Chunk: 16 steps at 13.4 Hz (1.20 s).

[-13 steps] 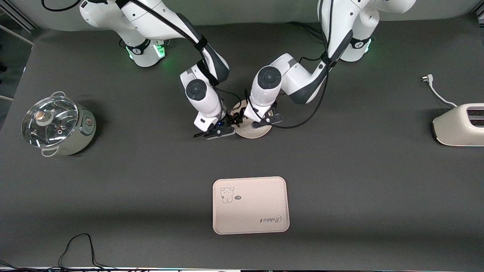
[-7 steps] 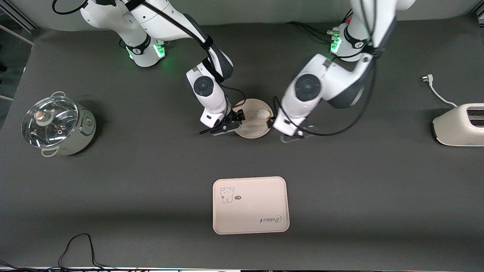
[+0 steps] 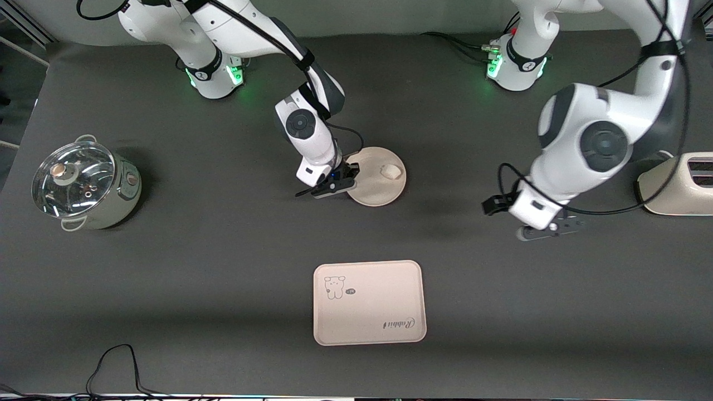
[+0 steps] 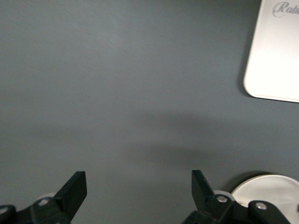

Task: Place bun in plate and plate on tray
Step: 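Carry the plate onto the tray with the right gripper and release it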

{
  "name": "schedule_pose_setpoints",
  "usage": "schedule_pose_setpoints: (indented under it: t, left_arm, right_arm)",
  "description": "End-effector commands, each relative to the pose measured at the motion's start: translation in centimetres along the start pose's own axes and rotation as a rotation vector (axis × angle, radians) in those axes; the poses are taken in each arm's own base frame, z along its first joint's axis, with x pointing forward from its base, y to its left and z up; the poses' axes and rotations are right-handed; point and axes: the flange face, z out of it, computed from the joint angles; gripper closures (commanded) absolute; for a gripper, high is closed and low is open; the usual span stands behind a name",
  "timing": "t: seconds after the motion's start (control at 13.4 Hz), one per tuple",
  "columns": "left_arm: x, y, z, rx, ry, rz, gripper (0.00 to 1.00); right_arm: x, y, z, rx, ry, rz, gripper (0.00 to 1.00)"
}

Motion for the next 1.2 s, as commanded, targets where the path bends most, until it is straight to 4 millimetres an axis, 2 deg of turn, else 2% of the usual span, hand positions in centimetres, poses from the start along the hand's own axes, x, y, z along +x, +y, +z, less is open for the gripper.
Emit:
schedule_pose_setpoints:
  t: [0.0, 0.07, 0.15, 0.22, 0.37, 0.52, 0.6, 0.67, 0.82, 0.97, 1.05, 1.12]
  left_arm:
    - [0.3, -5.8, -2.7, 0.003, -0.001, 0.077, 0.00]
    - [0.6, -8.8, -3.0, 0.000, 0.001, 0.086, 0.00]
    - [0.7, -10.9, -3.7, -0.003, 0.007, 0.078, 0.00]
    - [0.6, -12.4, -4.1, 0.002, -0.001, 0.080, 0.00]
    - [0.0, -14.0, -4.8, 0.003, -0.017, 0.104, 0.00]
    - [-1.7, -14.5, -5.0, 0.004, -0.018, 0.105, 0.00]
    - [-2.4, -13.9, -5.5, 0.020, -0.015, 0.123, 0.00]
    - [-3.0, -13.1, -6.1, 0.048, -0.016, 0.141, 0.00]
    - [-3.3, -12.8, -7.1, 0.058, -0.015, 0.146, 0.00]
    - [-3.2, -12.4, -7.7, 0.060, -0.002, 0.153, 0.00]
    - [-3.2, -12.1, -7.8, 0.060, -0.002, 0.157, 0.00]
    - [-3.7, -11.6, -7.7, 0.064, -0.029, 0.154, 0.00]
  right_arm:
    - [0.0, -0.3, -0.5, 0.015, 0.006, -0.001, 1.00]
    - [0.2, -0.3, -0.7, 0.018, 0.008, -0.003, 1.00]
    - [0.4, -0.4, -1.3, 0.023, 0.014, -0.002, 1.00]
    - [1.0, -0.5, -2.0, 0.031, 0.026, 0.000, 1.00]
    - [3.1, -1.0, -4.6, 0.054, 0.045, 0.010, 1.00]
    - [6.9, -1.0, -7.9, 0.081, 0.045, 0.037, 1.00]
    - [8.8, -1.1, -9.7, 0.099, 0.060, 0.048, 1.00]
    - [10.8, -0.5, -11.5, 0.116, 0.084, 0.067, 1.00]
    - [14.4, 1.1, -14.9, 0.141, 0.116, 0.096, 1.00]
    - [18.5, 2.8, -15.3, 0.170, 0.153, 0.078, 1.00]
    - [21.0, 4.1, -14.6, 0.198, 0.161, 0.098, 1.00]
    - [22.9, 4.6, -12.9, 0.214, 0.159, 0.081, 1.00]
